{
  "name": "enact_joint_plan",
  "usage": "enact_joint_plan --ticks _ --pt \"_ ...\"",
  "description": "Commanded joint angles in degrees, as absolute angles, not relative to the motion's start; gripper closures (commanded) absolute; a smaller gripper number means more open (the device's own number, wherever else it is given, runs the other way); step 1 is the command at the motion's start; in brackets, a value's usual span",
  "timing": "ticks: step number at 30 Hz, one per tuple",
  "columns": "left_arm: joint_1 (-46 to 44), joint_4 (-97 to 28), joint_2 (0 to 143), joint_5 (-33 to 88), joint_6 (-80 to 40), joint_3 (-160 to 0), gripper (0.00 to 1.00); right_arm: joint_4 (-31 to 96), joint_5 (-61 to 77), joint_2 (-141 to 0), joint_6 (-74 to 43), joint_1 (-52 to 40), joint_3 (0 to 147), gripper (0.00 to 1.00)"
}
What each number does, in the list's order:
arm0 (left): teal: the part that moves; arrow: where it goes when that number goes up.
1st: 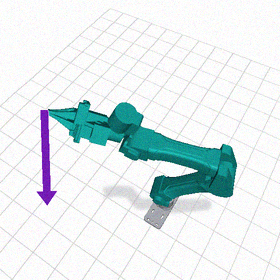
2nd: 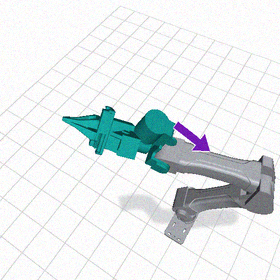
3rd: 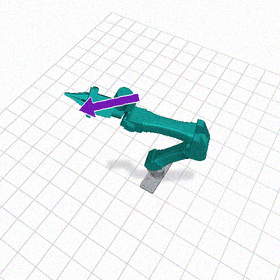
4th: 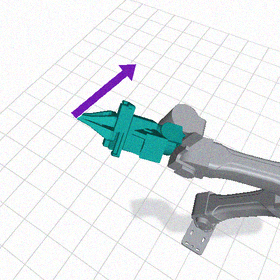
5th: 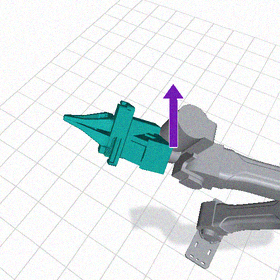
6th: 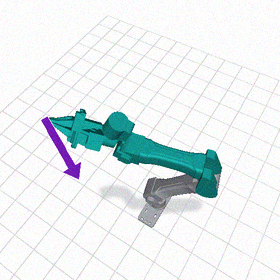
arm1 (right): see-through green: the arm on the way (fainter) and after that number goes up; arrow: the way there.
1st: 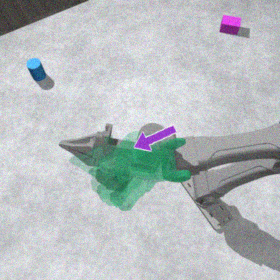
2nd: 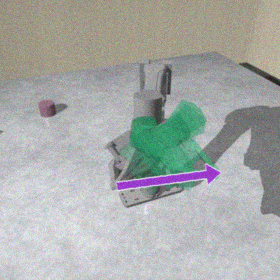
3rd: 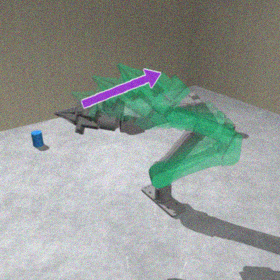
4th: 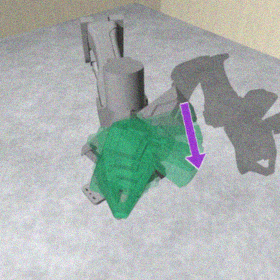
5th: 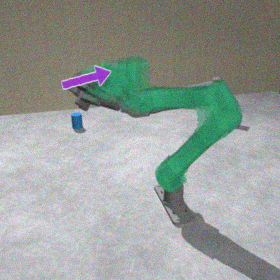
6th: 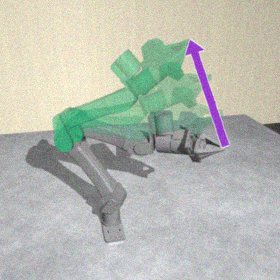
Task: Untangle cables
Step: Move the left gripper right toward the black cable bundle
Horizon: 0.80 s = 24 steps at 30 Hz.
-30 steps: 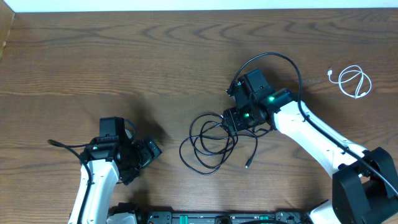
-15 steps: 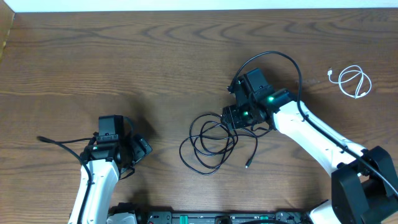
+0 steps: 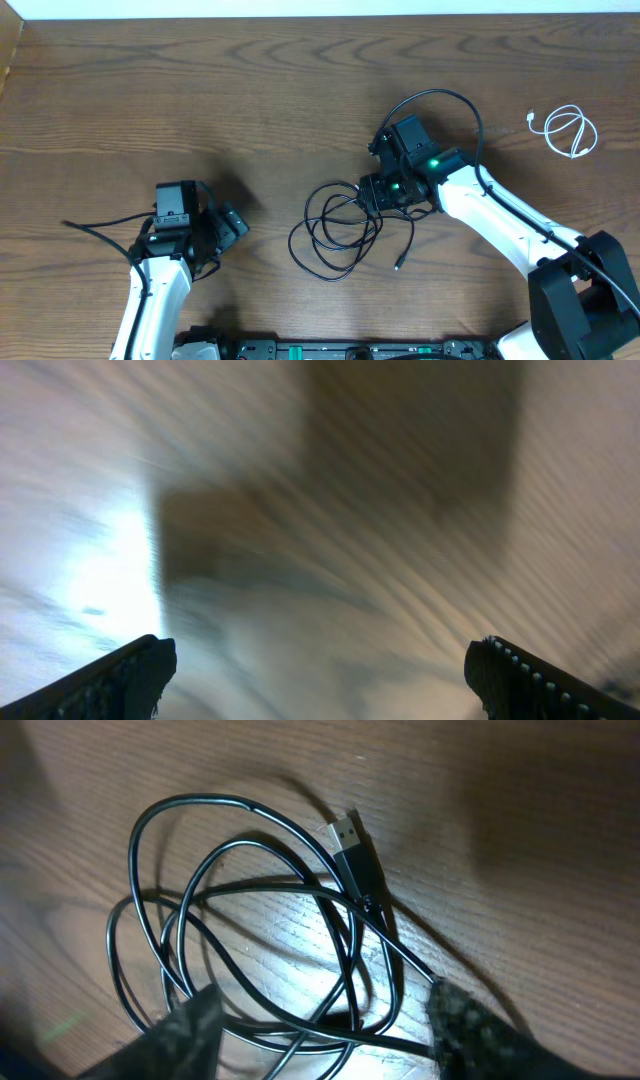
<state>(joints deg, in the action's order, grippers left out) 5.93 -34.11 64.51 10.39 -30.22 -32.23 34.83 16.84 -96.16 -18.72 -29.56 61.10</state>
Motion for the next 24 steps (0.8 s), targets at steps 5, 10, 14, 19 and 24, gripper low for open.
enact_joint_plan --ticks 5,10,14,19,24 --pt "2.90 -34.41 64.75 24.23 -30.57 -32.05 0.92 34.30 16.01 -96.40 -22.55 -30.06 60.62 0.99" --pt "-0.82 -34.83 64.75 24.23 -32.34 -32.03 0.92 34.89 16.75 -96.40 -24.67 -30.09 60.62 0.83" --pt "-3.75 -33.63 64.75 24.18 -37.01 -32.03 0.91 34.94 11.07 -96.40 -24.82 -30.04 60.62 0.64" --pt "-6.63 -31.51 64.75 23.62 -39.18 -32.03 0.71 36.38 13.32 -96.71 -24.95 -30.06 60.45 0.55" --pt "-9.43 -29.15 66.04 22.90 -39.81 -32.03 0.69 36.56 20.64 -96.71 -29.28 -30.11 58.37 0.48"
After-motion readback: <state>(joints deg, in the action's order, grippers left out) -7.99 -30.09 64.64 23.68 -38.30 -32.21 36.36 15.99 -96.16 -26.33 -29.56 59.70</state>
